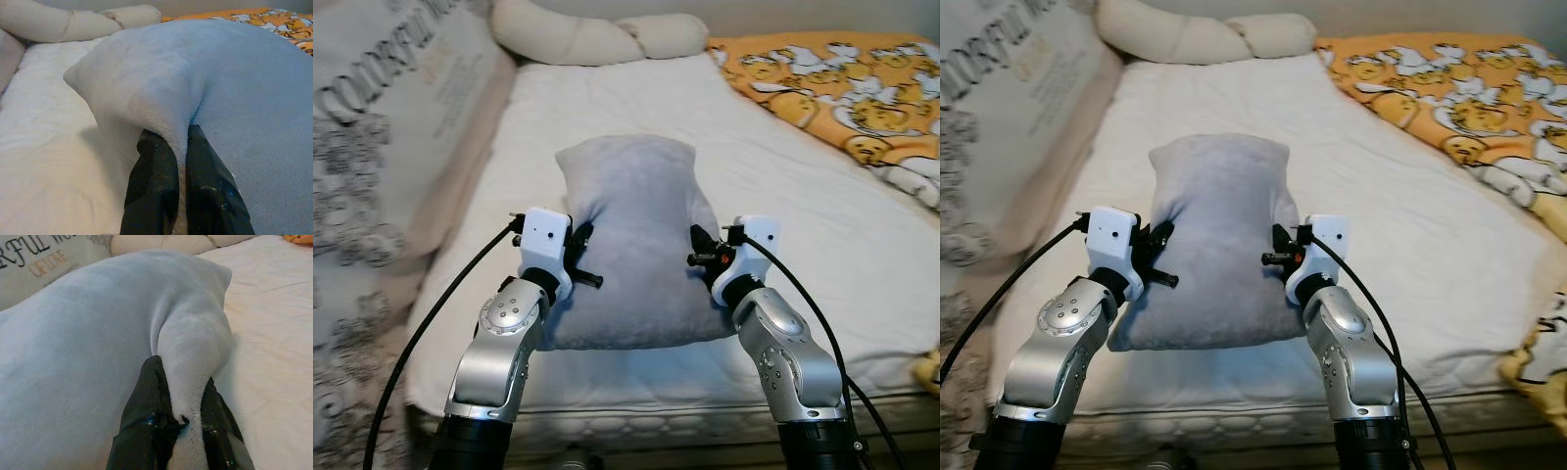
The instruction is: Clean up the room
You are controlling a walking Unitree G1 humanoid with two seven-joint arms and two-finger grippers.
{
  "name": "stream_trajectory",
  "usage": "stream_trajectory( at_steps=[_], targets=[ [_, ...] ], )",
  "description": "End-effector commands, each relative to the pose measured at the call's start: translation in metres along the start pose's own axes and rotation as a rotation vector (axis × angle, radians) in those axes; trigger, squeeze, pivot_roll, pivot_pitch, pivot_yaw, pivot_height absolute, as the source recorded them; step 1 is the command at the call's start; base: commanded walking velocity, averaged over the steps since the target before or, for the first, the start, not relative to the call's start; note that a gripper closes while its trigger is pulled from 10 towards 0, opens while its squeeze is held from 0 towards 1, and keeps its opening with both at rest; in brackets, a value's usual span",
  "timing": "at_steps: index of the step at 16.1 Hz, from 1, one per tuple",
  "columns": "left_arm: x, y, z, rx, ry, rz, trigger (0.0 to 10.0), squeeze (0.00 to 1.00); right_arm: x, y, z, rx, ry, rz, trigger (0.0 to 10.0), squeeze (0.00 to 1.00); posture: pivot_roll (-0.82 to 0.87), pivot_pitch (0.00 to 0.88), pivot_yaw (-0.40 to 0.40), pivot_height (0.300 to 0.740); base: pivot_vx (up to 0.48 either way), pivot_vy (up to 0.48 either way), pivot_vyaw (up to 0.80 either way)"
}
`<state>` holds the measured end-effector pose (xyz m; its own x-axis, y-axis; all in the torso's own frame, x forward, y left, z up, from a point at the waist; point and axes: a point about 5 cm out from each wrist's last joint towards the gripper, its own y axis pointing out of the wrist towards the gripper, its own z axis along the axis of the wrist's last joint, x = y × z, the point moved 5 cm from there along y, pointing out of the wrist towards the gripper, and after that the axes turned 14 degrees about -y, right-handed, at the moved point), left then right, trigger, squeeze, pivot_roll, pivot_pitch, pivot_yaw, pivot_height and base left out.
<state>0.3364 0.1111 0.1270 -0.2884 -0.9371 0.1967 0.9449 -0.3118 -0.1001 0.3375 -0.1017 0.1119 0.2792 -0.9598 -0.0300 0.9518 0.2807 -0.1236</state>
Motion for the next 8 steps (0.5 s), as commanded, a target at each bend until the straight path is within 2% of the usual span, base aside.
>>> stream_trajectory(
  at_steps=[1, 3, 8],
  targets=[
    [-0.0066, -0.003, 0.0162, 0.053, 0.028, 0.035, 10.0, 0.0, 0.0064, -0.0001, 0.0084, 0.034, -0.043, -0.032, 10.0, 0.0, 0.05, 0.0, 0.043, 0.74, 0.0, 0.33, 0.0],
    [-0.0067, -0.0044, 0.0152, 0.048, 0.026, 0.038, 10.0, 0.0, 0.0069, 0.0007, 0.0079, 0.03, -0.059, -0.032, 10.0, 0.0, 0.06, 0.0, 0.039, 0.74, 0.0, 0.332, 0.0],
    [-0.0043, -0.0033, 0.0154, 0.042, 0.023, 0.032, 10.0, 0.0, 0.0073, 0.0015, 0.0051, 0.016, -0.029, -0.028, 10.0, 0.0, 0.06, 0.0, 0.04, 0.74, 0.0, 0.308, 0.0]
  ],
)
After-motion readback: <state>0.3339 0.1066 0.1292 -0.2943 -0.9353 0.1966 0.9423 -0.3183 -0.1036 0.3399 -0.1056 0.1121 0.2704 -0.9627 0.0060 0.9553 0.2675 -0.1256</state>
